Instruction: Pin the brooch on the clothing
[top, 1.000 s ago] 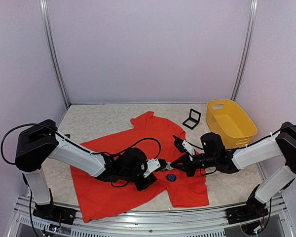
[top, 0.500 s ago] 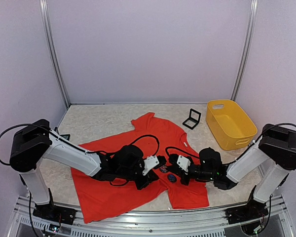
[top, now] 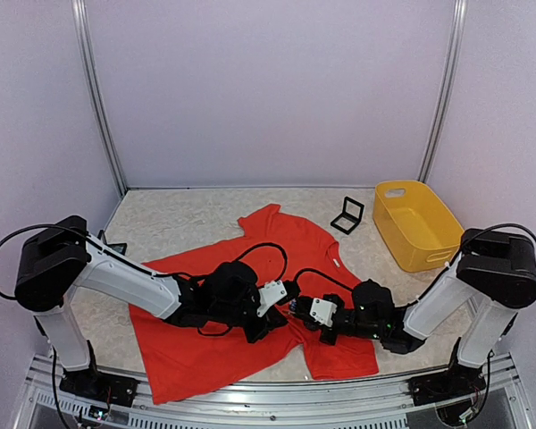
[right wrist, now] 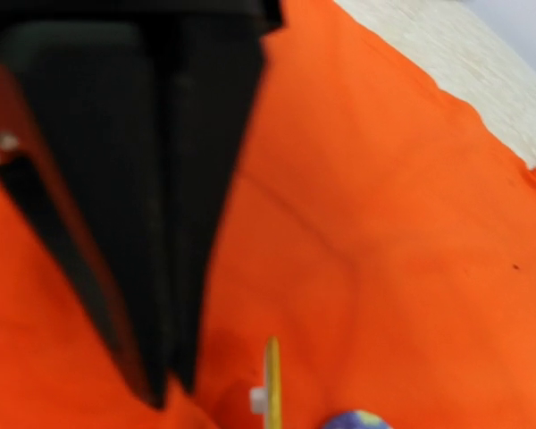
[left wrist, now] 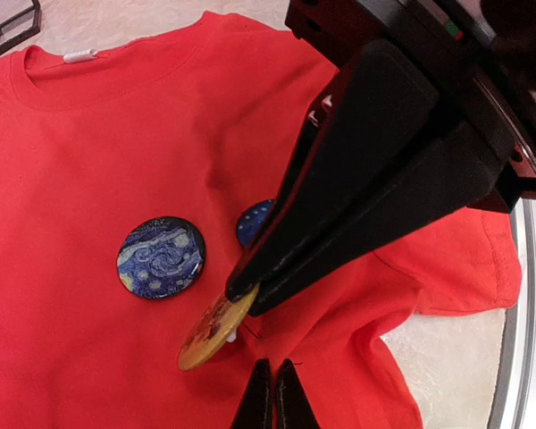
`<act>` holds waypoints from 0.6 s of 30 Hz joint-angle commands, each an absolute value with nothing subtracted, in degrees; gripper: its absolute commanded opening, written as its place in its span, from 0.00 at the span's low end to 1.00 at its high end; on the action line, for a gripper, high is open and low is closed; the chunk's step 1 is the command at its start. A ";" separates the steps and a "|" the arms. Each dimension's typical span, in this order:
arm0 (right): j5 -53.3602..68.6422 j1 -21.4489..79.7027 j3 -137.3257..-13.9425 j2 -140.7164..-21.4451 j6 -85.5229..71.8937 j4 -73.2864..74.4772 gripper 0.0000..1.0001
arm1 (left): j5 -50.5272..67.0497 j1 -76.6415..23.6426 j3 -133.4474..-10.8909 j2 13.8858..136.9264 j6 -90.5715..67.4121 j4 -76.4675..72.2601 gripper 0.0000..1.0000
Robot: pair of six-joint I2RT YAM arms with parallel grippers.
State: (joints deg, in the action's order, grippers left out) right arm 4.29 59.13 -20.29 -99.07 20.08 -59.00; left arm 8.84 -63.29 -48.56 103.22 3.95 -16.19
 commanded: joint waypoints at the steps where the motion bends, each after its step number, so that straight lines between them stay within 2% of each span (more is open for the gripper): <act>1: 1.84 60.89 -19.82 -100.52 20.42 -60.43 0.00 | 9.85 -62.67 -47.87 101.27 2.62 -19.25 0.00; 18: 8.96 62.23 -17.23 -96.95 15.31 -66.07 0.00 | 10.80 -62.44 -45.52 100.73 1.32 -22.15 0.00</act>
State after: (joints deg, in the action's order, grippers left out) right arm 5.34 61.10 -18.20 -99.29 17.85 -62.76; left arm 10.76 -62.76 -46.50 102.39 1.65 -19.77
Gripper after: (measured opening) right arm 0.006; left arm 0.005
